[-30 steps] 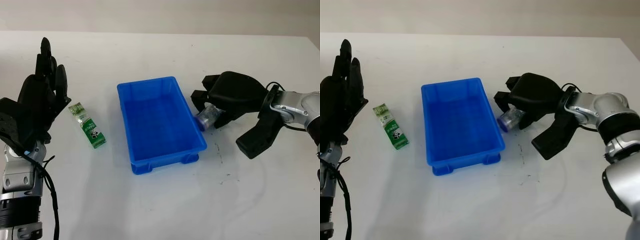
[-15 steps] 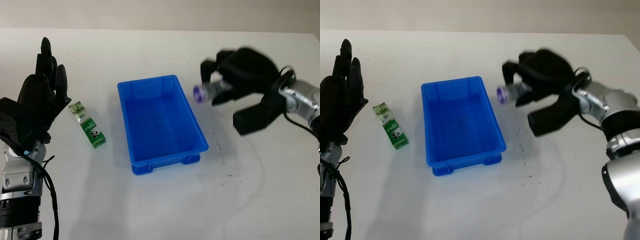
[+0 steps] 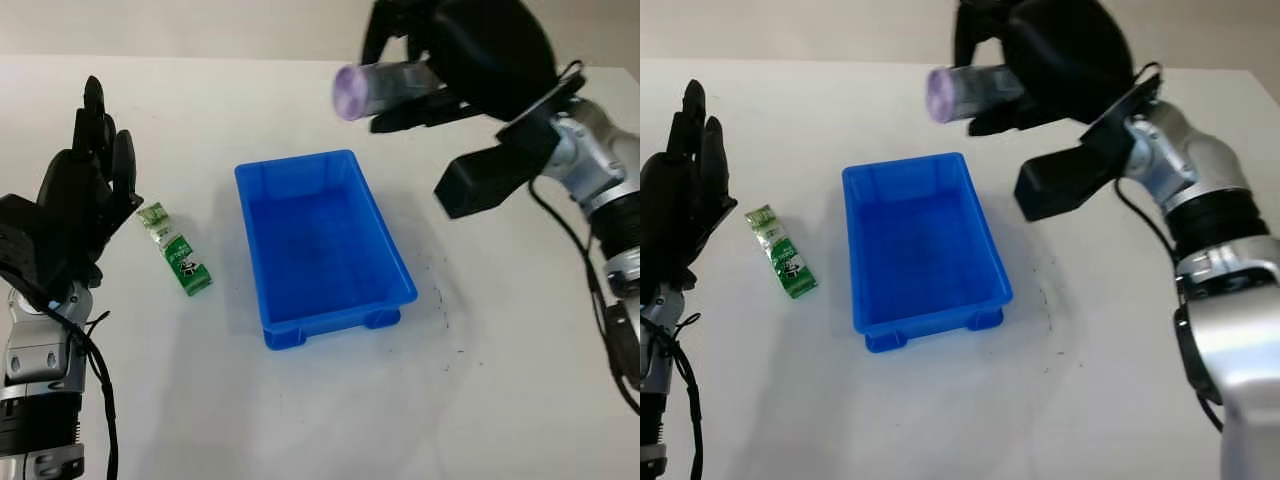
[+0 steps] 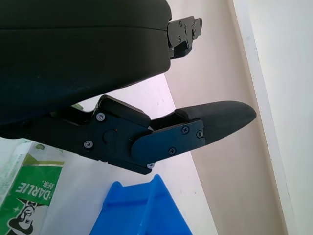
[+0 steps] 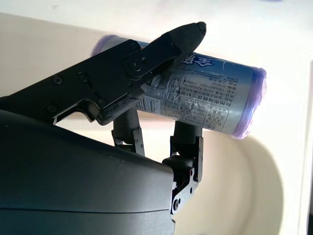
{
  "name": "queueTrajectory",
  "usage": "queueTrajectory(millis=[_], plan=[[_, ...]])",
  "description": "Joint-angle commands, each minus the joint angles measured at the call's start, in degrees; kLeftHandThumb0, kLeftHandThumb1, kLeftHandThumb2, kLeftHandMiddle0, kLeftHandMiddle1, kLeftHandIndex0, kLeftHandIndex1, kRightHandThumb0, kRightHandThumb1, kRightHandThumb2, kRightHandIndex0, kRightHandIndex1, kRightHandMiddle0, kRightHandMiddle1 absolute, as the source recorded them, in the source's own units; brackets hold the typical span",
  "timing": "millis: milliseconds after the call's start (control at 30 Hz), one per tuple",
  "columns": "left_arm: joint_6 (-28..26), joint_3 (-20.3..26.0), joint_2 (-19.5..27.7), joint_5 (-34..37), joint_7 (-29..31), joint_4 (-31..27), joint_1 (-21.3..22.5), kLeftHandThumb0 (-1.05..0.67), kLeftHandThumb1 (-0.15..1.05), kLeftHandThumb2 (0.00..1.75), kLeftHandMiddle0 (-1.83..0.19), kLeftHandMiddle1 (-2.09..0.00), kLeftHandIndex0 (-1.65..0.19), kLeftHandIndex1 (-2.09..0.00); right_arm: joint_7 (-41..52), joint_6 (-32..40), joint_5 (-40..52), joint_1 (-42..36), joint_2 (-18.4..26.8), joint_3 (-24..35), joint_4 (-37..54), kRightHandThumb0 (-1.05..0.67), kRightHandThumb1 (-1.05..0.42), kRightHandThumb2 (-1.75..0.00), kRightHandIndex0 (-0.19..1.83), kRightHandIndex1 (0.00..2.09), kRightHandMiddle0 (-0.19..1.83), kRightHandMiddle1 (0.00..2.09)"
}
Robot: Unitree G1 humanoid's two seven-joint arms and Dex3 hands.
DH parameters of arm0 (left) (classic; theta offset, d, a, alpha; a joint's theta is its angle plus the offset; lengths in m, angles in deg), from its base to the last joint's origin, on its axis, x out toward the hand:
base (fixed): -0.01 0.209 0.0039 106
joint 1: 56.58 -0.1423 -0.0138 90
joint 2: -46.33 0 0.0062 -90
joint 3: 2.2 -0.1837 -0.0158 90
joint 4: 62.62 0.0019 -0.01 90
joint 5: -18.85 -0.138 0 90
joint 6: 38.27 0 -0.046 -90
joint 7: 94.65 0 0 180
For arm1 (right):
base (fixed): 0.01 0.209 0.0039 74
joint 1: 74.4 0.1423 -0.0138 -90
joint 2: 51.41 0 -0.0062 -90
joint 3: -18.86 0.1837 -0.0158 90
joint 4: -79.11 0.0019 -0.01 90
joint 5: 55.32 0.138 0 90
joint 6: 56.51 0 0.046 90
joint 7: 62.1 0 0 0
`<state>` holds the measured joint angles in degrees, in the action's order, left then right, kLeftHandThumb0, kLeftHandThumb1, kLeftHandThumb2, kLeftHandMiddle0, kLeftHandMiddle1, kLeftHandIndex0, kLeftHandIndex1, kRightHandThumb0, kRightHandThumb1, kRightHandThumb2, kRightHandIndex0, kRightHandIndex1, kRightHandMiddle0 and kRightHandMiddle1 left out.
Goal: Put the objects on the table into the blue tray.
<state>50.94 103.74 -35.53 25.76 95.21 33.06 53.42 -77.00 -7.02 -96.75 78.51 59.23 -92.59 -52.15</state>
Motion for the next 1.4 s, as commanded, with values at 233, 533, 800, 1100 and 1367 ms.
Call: queueTrajectory(millis=[233,533,800,1100,1367], plan=[[0.1,0.5,0.1,0.2,-0.3,-1.3,-0.4,-0.86,1.05,0.71,0.19,0.0,0.19,0.0,8.6,-4.1,2.4,-5.2,-3.2,-0.6,5.1,-0.44,-1.05,-0.14,1.11,2.09,0.93,2.09],[0.8,0.6,0.2,0.5,0.0,-0.7,-0.3,-0.86,1.05,0.71,0.19,0.0,0.19,0.0,11.6,-5.5,-0.7,-5.0,-1.9,-1.1,3.5,-0.57,-1.05,-0.1,0.74,2.09,0.62,2.09],[0.7,0.2,0.0,0.1,-0.3,-0.6,0.1,-0.86,1.05,0.72,0.19,0.0,0.19,0.0,23.4,-3.2,3.6,-4.7,-0.3,0.3,5.9,-0.75,-1.05,-0.22,0.28,0.59,0.25,0.66],[1.1,0.2,-0.4,-0.1,-0.9,-0.6,-0.2,-0.86,1.05,0.71,0.19,0.0,0.19,0.0,27.0,-2.1,9.9,-7.1,-1.2,3.8,7.3,-0.86,-1.05,-0.49,-0.18,0.0,-0.17,0.02],[0.9,0.6,-0.4,0.6,-0.7,-1.3,-0.8,-0.84,1.05,0.72,0.19,0.0,0.19,0.0,27.5,1.6,21.6,-10.6,-3.8,10.6,7.0,-0.87,-1.05,-0.59,-0.19,0.0,-0.19,0.0]])
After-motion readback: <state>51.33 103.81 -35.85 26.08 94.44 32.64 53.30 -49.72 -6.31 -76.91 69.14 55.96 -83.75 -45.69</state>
